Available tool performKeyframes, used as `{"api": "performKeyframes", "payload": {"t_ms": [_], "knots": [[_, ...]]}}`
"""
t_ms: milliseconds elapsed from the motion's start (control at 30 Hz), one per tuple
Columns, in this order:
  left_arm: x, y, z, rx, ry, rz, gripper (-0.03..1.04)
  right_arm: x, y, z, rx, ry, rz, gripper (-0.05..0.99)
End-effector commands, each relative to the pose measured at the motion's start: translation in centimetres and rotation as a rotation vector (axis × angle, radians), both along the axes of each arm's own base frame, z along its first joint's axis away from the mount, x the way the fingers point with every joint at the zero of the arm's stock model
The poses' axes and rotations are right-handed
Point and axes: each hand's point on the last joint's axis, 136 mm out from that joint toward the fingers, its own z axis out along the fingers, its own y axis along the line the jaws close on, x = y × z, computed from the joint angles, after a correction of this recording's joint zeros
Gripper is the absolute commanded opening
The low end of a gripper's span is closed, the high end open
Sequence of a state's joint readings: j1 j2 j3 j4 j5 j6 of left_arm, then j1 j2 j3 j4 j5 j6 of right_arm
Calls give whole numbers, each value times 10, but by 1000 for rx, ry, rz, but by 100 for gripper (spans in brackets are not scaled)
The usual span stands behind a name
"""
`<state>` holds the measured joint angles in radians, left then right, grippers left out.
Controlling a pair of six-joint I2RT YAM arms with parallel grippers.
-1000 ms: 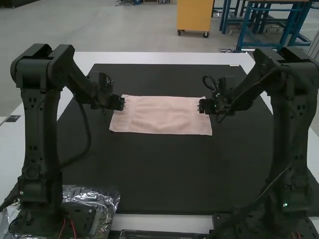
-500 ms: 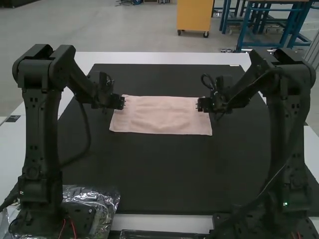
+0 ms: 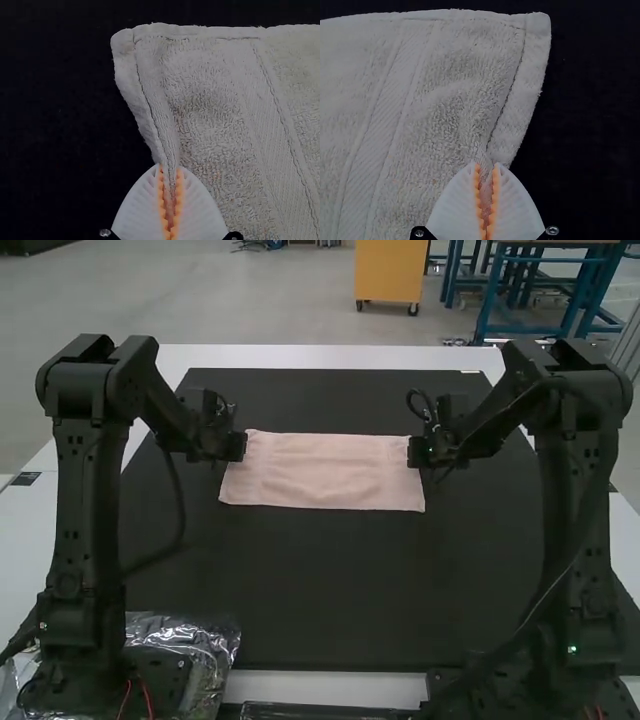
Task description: Fold the towel.
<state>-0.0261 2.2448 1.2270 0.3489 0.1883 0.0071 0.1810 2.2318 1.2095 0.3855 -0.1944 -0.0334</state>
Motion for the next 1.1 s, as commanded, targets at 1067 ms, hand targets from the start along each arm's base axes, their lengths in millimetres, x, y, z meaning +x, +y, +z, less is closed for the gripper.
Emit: {"api": "performKeyframes", "payload": {"t_ms": [1067], "knots": [[-6,4,90,-101,-62,-38,3,-18,-31,76,105,-37,10,-2]]}}
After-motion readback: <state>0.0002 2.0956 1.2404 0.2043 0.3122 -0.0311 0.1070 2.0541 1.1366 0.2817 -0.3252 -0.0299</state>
